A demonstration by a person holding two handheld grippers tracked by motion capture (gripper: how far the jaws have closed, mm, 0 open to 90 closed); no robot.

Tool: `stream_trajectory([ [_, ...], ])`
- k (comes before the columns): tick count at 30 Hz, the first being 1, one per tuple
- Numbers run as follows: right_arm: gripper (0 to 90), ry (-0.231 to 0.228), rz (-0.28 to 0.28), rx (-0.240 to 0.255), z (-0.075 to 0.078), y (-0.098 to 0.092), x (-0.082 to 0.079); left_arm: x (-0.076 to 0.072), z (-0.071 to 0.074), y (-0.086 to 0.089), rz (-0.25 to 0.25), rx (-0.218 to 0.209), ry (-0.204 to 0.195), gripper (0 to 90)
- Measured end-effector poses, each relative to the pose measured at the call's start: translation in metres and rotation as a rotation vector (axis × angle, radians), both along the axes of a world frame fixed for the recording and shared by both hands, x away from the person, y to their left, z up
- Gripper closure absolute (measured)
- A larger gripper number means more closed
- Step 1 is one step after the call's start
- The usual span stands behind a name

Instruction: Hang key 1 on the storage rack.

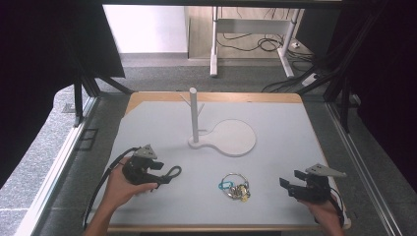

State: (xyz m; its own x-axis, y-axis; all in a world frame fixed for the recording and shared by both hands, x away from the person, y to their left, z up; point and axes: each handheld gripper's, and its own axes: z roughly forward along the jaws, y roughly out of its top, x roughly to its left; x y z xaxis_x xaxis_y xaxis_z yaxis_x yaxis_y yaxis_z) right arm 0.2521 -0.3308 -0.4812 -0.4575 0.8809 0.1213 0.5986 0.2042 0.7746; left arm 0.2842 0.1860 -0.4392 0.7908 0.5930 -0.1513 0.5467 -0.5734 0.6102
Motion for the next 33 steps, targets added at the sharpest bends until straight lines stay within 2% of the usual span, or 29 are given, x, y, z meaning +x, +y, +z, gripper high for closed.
stream_trajectory([
  [2, 29.7, 0.001, -0.003, -0.001, 0.000, -0.001, 0.000, 0.003, -0.002, 0.002, -0.013, 0.026, 0.001, 38.0],
  [6, 29.7, 0.004, -0.010, -0.004, -0.001, -0.002, 0.000, 0.006, -0.004, 0.003, -0.034, 0.048, 0.013, 41.1],
  [7, 29.8, 0.006, -0.011, -0.005, -0.001, -0.003, -0.001, 0.010, -0.006, 0.004, -0.044, 0.074, 0.023, 41.8],
  [8, 29.8, 0.006, -0.011, -0.005, -0.001, -0.003, -0.001, 0.010, -0.006, 0.004, -0.044, 0.074, 0.023, 42.5],
  [11, 29.9, 0.014, -0.012, -0.011, -0.002, -0.003, -0.001, 0.018, -0.013, 0.001, -0.062, 0.129, 0.059, 44.6],
  [12, 29.8, 0.015, -0.015, -0.012, -0.003, -0.003, -0.001, 0.018, -0.013, 0.001, -0.062, 0.129, 0.059, 44.7],
  [13, 29.8, 0.017, -0.018, -0.016, -0.004, -0.002, 0.000, 0.021, -0.016, -0.004, -0.075, 0.167, 0.068, 45.0],
  [14, 29.8, 0.017, -0.018, -0.016, -0.004, -0.002, 0.000, 0.021, -0.016, -0.004, -0.075, 0.167, 0.068, 45.2],
  [18, 29.8, 0.025, -0.021, -0.022, -0.005, -0.002, 0.000, 0.028, -0.018, -0.008, -0.100, 0.221, 0.094, 47.2],
  [20, 29.9, 0.026, -0.021, -0.023, -0.006, -0.002, 0.000, 0.029, -0.018, -0.008, -0.102, 0.229, 0.096, 47.7],
  [21, 29.9, 0.029, -0.022, -0.024, -0.006, -0.002, 0.000, 0.031, -0.018, -0.008, -0.121, 0.258, 0.108, 48.1],
  [22, 29.9, 0.029, -0.022, -0.024, -0.006, -0.002, 0.000, 0.031, -0.018, -0.008, -0.121, 0.258, 0.108, 48.7],
  [24, 29.8, 0.031, -0.021, -0.029, -0.007, -0.002, 0.000, 0.033, -0.021, -0.009, -0.138, 0.292, 0.120, 49.3],
  [28, 29.9, 0.036, -0.019, -0.033, -0.007, -0.001, 0.000, 0.035, -0.024, -0.012, -0.153, 0.325, 0.133, 51.6],
  [29, 29.9, 0.036, -0.019, -0.033, -0.007, 0.000, 0.000, 0.036, -0.027, -0.014, -0.164, 0.348, 0.135, 52.2],
  [33, 29.8, 0.038, -0.022, -0.035, -0.007, 0.000, 0.001, 0.040, -0.030, -0.019, -0.175, 0.389, 0.146, 54.1],
])
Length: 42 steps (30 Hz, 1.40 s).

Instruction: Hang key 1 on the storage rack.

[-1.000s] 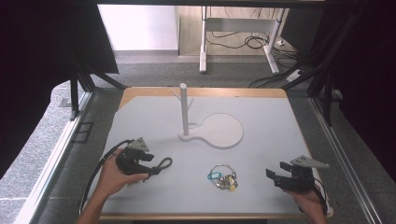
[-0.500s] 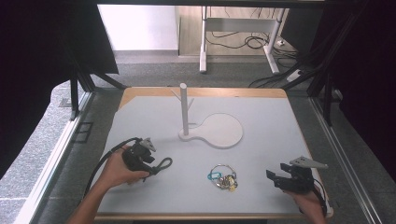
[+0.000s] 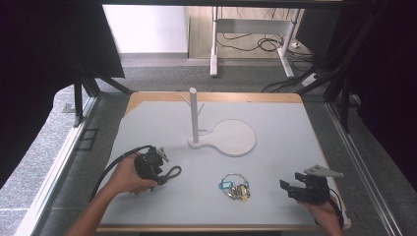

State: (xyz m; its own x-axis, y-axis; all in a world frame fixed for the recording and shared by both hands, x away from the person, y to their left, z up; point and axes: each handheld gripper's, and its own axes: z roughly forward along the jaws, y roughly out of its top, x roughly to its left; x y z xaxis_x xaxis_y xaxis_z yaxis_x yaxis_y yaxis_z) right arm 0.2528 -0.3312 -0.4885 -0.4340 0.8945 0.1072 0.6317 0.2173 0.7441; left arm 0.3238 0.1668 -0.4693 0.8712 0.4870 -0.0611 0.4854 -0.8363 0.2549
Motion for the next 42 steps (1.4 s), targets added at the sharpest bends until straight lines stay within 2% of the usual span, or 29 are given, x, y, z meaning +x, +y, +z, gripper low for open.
stream_trajectory([
  [8, 29.8, 0.006, 0.007, -0.005, -0.001, 0.000, 0.000, 0.000, -0.003, -0.009, -0.023, 0.077, 0.005, 57.6],
  [11, 29.9, 0.007, 0.004, -0.006, -0.001, 0.000, 0.001, 0.000, -0.004, -0.009, -0.025, 0.088, 0.010, 58.9],
  [12, 29.9, 0.007, 0.003, -0.006, -0.001, 0.000, 0.001, 0.000, -0.006, -0.010, -0.028, 0.107, 0.008, 59.3],
  [15, 29.9, 0.008, 0.004, -0.007, -0.001, 0.000, 0.001, -0.001, -0.009, -0.010, -0.031, 0.125, 0.009, 60.9],
  [25, 29.9, 0.013, 0.007, -0.013, -0.001, 0.002, 0.001, -0.002, -0.010, -0.012, -0.032, 0.121, 0.009, 66.0],
  [32, 30.0, 0.012, 0.000, -0.014, -0.002, 0.000, 0.001, -0.002, -0.009, -0.006, -0.012, 0.092, 0.007, 66.5],
  [37, 30.0, 0.016, -0.005, -0.013, -0.003, 0.000, 0.002, -0.001, -0.003, -0.001, -0.006, 0.060, 0.005, 66.5],
  [42, 30.1, 0.015, -0.004, -0.002, -0.002, 0.000, 0.001, -0.002, 0.011, 0.005, -0.002, 0.030, -0.007, 66.5],
])
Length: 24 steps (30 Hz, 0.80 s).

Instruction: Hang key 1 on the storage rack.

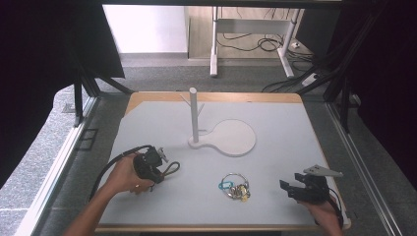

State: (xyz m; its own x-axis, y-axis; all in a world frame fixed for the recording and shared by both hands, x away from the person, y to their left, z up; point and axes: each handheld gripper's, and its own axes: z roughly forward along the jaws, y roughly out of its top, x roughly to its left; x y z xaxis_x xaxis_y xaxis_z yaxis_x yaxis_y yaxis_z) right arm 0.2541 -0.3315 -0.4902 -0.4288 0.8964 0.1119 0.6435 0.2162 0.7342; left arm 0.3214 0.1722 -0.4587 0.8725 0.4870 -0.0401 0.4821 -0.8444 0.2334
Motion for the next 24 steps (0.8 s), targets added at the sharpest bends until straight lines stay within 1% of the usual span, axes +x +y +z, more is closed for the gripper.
stream_trajectory([
  [3, 30.1, -0.001, 0.000, -0.001, 0.000, 0.001, 0.000, -0.001, 0.008, 0.004, 0.010, -0.020, -0.007, 66.5],
  [4, 30.1, 0.000, 0.001, -0.003, 0.000, 0.000, 0.000, -0.001, 0.014, 0.006, 0.012, -0.024, -0.018, 66.5],
  [6, 30.2, -0.001, -0.004, -0.003, 0.000, 0.000, 0.000, -0.001, 0.019, 0.008, 0.017, -0.033, -0.024, 66.5],
  [9, 30.4, -0.003, -0.005, -0.003, 0.000, 0.000, 0.000, 0.000, 0.024, 0.010, 0.018, -0.041, -0.027, 66.5],
  [12, 30.4, -0.002, -0.003, 0.000, 0.000, 0.000, 0.000, 0.000, 0.031, 0.012, 0.028, -0.053, -0.034, 66.5],
  [14, 30.4, -0.002, -0.003, 0.000, 0.000, 0.000, 0.000, 0.001, 0.035, 0.014, 0.030, -0.069, -0.034, 66.5],
  [15, 30.4, -0.002, -0.003, 0.000, 0.000, 0.000, 0.000, 0.001, 0.035, 0.014, 0.030, -0.069, -0.034, 66.5],
  [20, 30.4, -0.001, -0.003, 0.001, -0.001, 0.000, 0.000, 0.004, 0.052, 0.017, 0.036, -0.093, -0.059, 66.4],
  [21, 30.4, -0.001, -0.003, 0.001, -0.001, 0.000, 0.000, 0.004, 0.052, 0.017, 0.036, -0.093, -0.059, 66.5],
  [22, 30.6, -0.002, -0.004, 0.001, -0.001, 0.000, 0.000, 0.005, 0.059, 0.018, 0.035, -0.105, -0.064, 66.5],
  [23, 30.6, -0.002, -0.004, 0.001, -0.001, 0.000, 0.000, 0.005, 0.059, 0.018, 0.035, -0.105, -0.064, 66.5],
  [24, 31.1, -0.007, -0.007, 0.002, 0.000, 0.000, 0.000, 0.005, 0.063, 0.018, 0.034, -0.107, -0.063, 66.5],
])
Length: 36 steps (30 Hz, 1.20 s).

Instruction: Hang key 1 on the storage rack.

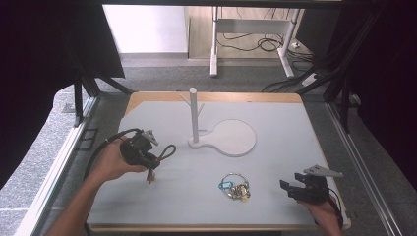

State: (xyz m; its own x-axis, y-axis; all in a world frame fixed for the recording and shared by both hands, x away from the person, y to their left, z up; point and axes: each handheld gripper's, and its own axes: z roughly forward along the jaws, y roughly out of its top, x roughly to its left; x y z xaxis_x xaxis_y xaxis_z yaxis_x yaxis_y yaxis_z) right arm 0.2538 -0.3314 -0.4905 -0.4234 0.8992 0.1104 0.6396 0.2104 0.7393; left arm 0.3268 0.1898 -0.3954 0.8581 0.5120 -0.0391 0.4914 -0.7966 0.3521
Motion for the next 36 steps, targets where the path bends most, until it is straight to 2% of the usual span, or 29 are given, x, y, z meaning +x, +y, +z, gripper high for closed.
stream_trajectory([
  [6, 31.1, -0.002, 0.000, 0.001, 0.001, 0.000, -0.001, 0.002, 0.007, 0.001, 0.009, -0.014, -0.008, 66.4],
  [8, 31.1, -0.001, 0.001, 0.002, 0.001, 0.000, -0.001, 0.003, 0.008, 0.003, 0.019, -0.030, -0.008, 66.4],
  [9, 31.1, 0.000, 0.001, 0.002, 0.001, 0.000, -0.001, 0.003, 0.007, 0.003, 0.040, -0.048, -0.010, 66.4],
  [10, 31.1, 0.000, 0.002, 0.001, 0.000, 0.000, -0.001, 0.005, 0.008, 0.005, 0.039, -0.047, -0.009, 66.4],
  [18, 31.1, 0.003, -0.002, 0.002, 0.000, -0.001, 0.000, 0.010, 0.017, 0.011, 0.075, -0.115, -0.019, 66.4],
  [26, 31.2, 0.004, 0.001, -0.003, -0.001, -0.001, 0.000, 0.016, 0.025, 0.013, 0.094, -0.125, -0.026, 66.4],
  [36, 31.1, 0.010, 0.001, -0.005, -0.002, -0.001, 0.000, 0.023, 0.038, 0.012, 0.092, -0.150, -0.032, 66.4],
])
